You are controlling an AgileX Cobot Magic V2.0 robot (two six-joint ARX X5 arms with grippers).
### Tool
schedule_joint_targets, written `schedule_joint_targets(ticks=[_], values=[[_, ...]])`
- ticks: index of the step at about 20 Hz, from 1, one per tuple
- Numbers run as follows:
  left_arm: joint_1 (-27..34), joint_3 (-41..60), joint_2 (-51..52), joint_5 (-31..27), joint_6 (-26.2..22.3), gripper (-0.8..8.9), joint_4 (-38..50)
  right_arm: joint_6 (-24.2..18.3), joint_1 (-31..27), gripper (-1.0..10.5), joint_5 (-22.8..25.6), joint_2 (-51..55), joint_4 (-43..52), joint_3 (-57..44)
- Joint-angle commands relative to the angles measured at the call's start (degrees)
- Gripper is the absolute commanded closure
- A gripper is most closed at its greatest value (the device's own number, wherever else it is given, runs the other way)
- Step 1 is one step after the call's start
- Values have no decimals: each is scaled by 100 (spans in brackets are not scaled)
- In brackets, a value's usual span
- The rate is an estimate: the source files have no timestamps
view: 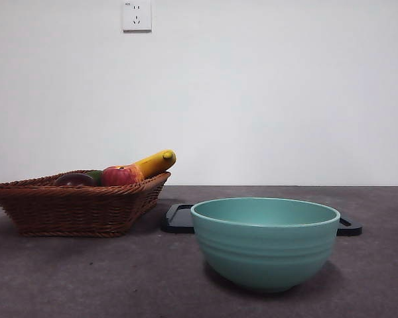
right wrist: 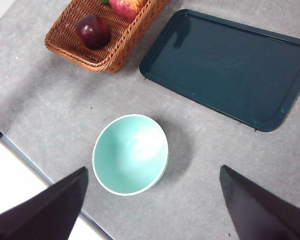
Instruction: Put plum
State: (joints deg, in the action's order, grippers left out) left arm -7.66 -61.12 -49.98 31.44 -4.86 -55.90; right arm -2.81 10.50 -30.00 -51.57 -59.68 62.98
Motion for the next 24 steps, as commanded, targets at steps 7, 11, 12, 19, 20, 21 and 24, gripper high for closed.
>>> schedule_joint_targets(ticks=[7, 11, 12, 19, 20, 21, 24], values=[[-13, -142, -170, -20, 146, 345, 177, -31, 22, 515, -17, -42, 48, 125], [-37, -142, -299, -57, 149, 346, 195, -24, 22, 515, -20, -42, 48, 125], [-57, -146, -343, -149, 151, 346, 238, -22, 22, 515, -20, -42, 48, 125], [-337, -417, -1176, -848, 166, 348, 868, -24, 22, 515, -17, -42, 48, 125], [-391, -538, -1419, -970, 162, 350, 944, -22, 22, 515, -17, -42, 48, 125], [-422, -638, -1620, -1093, 162, 350, 1003, -24, 22, 515, -17, -42, 48, 125], [-509, -940, -2332, -1392, 101, 350, 1257, -26, 22, 515, -17, -42, 59, 125]])
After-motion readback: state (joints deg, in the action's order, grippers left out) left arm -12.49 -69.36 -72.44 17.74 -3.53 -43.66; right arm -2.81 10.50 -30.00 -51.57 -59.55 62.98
